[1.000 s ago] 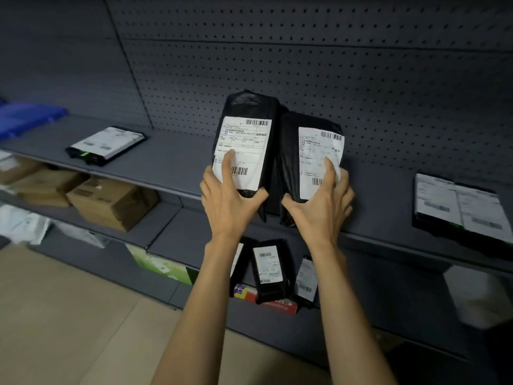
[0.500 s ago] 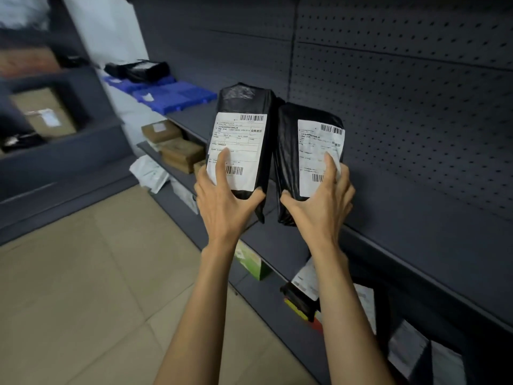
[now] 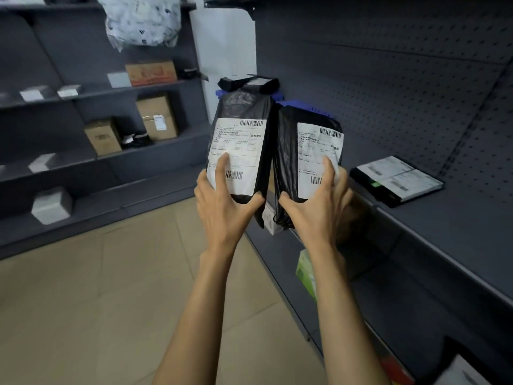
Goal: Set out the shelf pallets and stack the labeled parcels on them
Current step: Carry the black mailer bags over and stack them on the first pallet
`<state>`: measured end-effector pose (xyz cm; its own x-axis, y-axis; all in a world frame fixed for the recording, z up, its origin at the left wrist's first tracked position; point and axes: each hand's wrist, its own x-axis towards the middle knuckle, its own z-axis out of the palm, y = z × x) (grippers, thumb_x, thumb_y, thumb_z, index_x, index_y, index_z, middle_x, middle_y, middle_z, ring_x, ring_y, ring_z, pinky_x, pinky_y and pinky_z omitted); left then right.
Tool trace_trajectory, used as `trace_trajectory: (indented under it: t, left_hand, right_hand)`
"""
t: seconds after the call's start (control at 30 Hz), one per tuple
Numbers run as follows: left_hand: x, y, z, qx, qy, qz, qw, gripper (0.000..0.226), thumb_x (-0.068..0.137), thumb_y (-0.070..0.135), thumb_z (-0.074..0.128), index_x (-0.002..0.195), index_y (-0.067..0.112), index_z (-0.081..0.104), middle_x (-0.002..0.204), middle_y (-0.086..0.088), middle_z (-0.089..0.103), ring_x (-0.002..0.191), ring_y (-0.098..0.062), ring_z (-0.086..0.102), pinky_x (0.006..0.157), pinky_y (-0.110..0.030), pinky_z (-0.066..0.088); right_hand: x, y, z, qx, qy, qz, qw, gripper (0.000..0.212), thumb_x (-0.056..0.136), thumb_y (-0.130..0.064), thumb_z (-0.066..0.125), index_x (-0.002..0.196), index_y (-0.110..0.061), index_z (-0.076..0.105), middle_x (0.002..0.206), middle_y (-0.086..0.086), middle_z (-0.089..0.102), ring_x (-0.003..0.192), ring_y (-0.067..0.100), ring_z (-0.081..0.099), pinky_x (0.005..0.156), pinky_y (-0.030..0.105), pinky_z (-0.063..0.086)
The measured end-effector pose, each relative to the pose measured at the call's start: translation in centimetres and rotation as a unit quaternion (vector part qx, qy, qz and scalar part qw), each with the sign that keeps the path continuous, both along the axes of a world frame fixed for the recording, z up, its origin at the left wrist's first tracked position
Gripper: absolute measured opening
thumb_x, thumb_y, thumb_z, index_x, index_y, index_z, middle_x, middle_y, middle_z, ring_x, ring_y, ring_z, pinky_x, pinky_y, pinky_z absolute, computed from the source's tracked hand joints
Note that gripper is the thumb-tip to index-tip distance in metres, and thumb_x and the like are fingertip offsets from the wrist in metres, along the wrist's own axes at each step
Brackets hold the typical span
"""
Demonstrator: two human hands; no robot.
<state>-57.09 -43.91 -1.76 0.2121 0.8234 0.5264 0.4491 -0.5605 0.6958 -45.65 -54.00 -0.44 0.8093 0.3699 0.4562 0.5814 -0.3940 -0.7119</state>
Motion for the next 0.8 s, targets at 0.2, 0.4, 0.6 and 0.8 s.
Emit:
trace_trajectory:
  t: [0.2,0.4,0.6,0.8]
  left_hand:
    - [1.4,9.7,-1.1,-0.017,0.007,0.013,1.0,0.094,0.059,0.061,0.058,0.146,0.039,0.031,0.142,-0.011,0.036,0.124,-0.029,0.039,0.101,-0.042,0.04]
    - [6.3,20.3,-1.4,-0.029,0.016,0.017,0.999,0.093,0.059,0.059,0.06,0.145,0.04,0.03,0.143,-0.011,0.035,0.126,-0.03,0.038,0.101,-0.048,0.041]
    - [13.2,32.8,0.4,-0.034,-0.001,0.024,0.999,0.092,0.061,0.058,0.063,0.145,0.044,0.027,0.144,-0.01,0.034,0.129,-0.03,0.036,0.103,-0.052,0.04]
    - [18.0,44.0,1.4,-0.035,-0.001,0.037,0.999,0.093,0.061,0.059,0.063,0.146,0.043,0.027,0.143,-0.011,0.034,0.127,-0.031,0.036,0.102,-0.051,0.04]
  right_hand:
    - [1.4,10.2,-1.1,-0.008,0.009,0.011,1.0,0.101,0.061,-0.044,0.077,0.147,-0.029,0.027,0.151,0.004,0.026,0.122,0.03,0.032,0.098,0.045,0.037]
    - [6.6,21.1,-1.6,-0.025,0.014,0.014,0.999,0.103,0.061,-0.048,0.077,0.148,-0.031,0.025,0.152,0.005,0.025,0.127,0.031,0.032,0.101,0.048,0.036]
    - [13.9,33.9,0.5,-0.029,0.004,0.023,0.999,0.104,0.061,-0.051,0.076,0.149,-0.031,0.024,0.155,0.004,0.021,0.131,0.031,0.03,0.102,0.048,0.034]
    - [18.8,45.4,1.4,-0.026,0.003,0.035,0.999,0.102,0.063,-0.048,0.077,0.149,-0.03,0.025,0.155,0.004,0.02,0.132,0.03,0.027,0.101,0.047,0.032]
